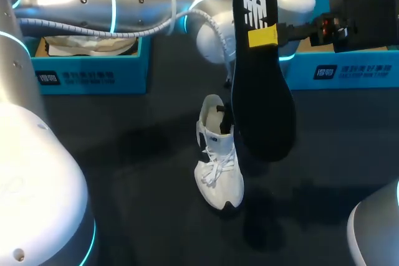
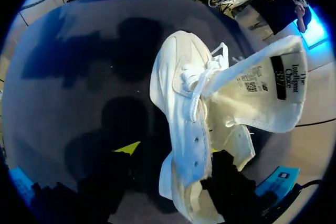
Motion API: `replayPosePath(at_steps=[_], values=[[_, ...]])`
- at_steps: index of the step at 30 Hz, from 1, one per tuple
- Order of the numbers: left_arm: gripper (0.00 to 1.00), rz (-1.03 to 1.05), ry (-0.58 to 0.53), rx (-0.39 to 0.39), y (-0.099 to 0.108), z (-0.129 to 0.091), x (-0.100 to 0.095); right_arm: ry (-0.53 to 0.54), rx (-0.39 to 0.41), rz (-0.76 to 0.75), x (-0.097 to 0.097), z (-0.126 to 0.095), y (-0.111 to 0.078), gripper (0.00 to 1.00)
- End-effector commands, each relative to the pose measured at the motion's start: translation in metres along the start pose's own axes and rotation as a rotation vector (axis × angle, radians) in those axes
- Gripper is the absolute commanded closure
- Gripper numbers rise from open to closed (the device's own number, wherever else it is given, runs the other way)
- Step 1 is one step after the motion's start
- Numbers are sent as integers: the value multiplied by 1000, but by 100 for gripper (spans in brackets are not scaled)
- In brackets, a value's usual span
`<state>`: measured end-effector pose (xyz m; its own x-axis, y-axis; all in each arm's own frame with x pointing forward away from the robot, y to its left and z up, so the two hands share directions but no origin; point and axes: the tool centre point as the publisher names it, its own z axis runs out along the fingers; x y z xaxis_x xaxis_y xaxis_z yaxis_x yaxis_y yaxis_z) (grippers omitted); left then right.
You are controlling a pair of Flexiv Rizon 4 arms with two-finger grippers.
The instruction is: Take the shoe out of the shoebox, open the shoe tongue, remove and reinsert the insole, then place the shoe into the shoebox
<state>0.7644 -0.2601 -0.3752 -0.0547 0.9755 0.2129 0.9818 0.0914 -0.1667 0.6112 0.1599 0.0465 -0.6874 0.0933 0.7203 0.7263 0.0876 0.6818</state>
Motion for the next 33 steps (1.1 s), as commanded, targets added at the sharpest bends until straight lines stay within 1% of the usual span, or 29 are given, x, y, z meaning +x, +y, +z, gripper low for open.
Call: replayPosePath(at_steps=[1,11,12,13,18,21,25,29,33], values=[[0,-5,-75,4,2,-24,16,0,4,1,-1,3,2,100],[0,-24,-244,22,3,-72,15,-3,4,1,-2,2,3,100],[0,-25,-262,21,3,-77,16,3,-8,9,-3,1,4,100],[0,-27,-290,21,3,-85,18,-6,-5,25,-6,-1,6,100],[0,-37,-371,8,3,-106,25,-24,-53,58,-12,-14,12,100],[0,-44,-420,-2,3,-120,32,-35,-98,53,-14,-28,18,100],[0,-50,-495,1,3,-134,45,-44,-114,69,-17,-45,23,100],[0,-53,-570,-16,-2,-150,65,-36,-95,111,-23,-58,27,100],[0,-56,-631,-44,-7,-163,80,-14,-76,163,-31,-65,28,100]])
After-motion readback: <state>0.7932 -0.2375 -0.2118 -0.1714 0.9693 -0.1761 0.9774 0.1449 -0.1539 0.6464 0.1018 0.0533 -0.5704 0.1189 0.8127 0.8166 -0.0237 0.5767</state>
